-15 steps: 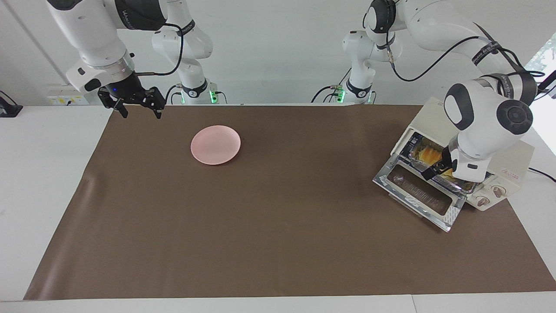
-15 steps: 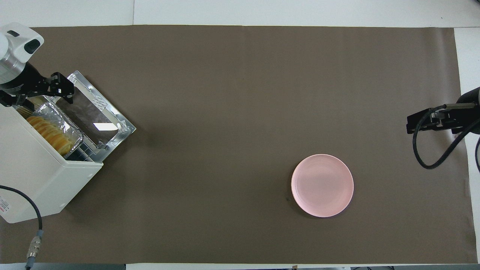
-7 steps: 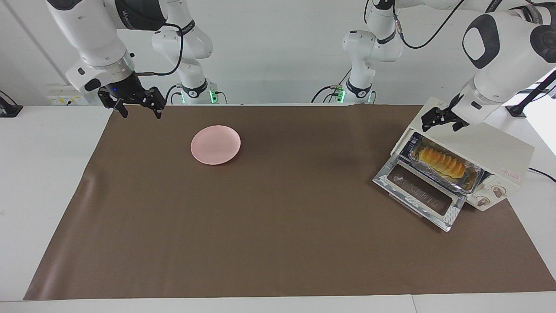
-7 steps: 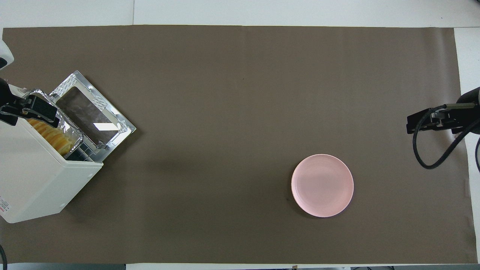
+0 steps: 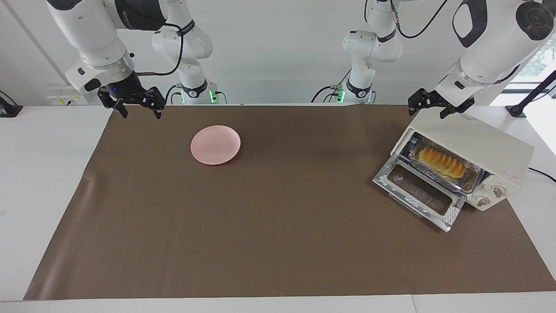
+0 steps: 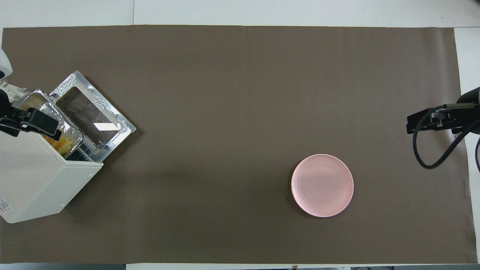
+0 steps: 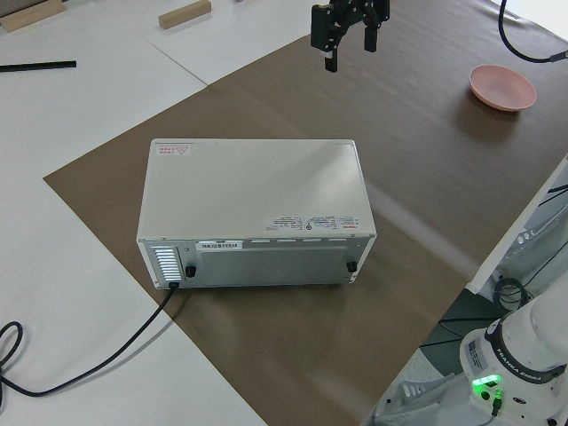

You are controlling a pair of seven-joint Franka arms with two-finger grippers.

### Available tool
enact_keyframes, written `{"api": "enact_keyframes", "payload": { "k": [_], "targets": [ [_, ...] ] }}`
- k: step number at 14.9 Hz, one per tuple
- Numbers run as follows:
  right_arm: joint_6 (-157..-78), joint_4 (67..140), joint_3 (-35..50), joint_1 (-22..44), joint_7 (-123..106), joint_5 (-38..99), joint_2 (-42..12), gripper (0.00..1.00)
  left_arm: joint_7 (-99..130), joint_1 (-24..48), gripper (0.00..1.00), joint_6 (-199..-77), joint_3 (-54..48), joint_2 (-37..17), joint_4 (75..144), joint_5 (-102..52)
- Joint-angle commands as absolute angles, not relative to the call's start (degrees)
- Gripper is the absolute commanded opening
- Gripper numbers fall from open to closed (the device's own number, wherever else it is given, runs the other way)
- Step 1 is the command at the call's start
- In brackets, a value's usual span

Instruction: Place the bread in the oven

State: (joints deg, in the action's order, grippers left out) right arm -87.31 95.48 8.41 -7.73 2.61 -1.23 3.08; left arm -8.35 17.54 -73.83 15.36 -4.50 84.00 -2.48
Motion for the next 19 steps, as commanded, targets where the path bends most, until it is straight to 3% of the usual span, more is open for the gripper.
{"api": "enact_keyframes", "payload": {
  "k": [1,19],
  "targets": [
    [-86.84,96.50,8.79,-8.53,1.76,-0.35,4.13,1.00,-9.14,10.74,1.00,-76.71,6.79,-2.10,87.63,-1.49],
    [-86.84,96.50,8.79,-8.53,1.76,-0.35,4.13,1.00,-8.17,10.46,1.00,-79.72,4.31,-2.64,90.09,-1.32]
  ]
}}
